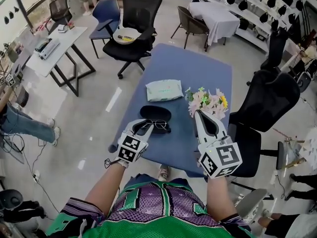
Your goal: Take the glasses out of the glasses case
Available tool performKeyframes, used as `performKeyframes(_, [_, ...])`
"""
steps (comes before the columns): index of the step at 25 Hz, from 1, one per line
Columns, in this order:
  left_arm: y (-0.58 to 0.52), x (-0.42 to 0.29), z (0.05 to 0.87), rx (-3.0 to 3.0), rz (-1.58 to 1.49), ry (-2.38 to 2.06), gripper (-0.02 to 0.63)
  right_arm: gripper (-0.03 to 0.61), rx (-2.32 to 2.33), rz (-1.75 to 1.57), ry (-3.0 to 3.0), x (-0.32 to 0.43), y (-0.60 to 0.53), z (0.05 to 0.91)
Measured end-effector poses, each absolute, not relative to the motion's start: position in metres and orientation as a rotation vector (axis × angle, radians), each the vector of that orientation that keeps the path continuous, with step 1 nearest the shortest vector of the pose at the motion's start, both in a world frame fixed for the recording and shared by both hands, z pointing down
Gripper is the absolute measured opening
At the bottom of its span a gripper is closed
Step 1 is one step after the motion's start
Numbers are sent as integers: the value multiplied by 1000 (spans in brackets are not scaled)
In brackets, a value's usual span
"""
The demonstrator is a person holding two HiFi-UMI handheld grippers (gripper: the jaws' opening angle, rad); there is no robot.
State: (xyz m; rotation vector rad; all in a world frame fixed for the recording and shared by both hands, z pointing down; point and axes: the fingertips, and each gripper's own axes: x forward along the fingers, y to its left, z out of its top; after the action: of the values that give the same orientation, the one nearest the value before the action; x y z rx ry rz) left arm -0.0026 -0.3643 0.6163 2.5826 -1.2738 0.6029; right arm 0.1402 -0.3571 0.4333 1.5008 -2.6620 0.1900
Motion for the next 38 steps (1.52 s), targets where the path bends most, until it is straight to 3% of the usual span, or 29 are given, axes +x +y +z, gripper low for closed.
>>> performKeyframes(19, [-378, -2, 719, 2406, 907, -1250, 101, 3, 1349, 255, -2690, 131, -380, 463])
performKeyframes(38, [-387, -2, 761, 2268, 1147, -1205, 100, 3, 1327, 280, -2691, 135, -389, 471])
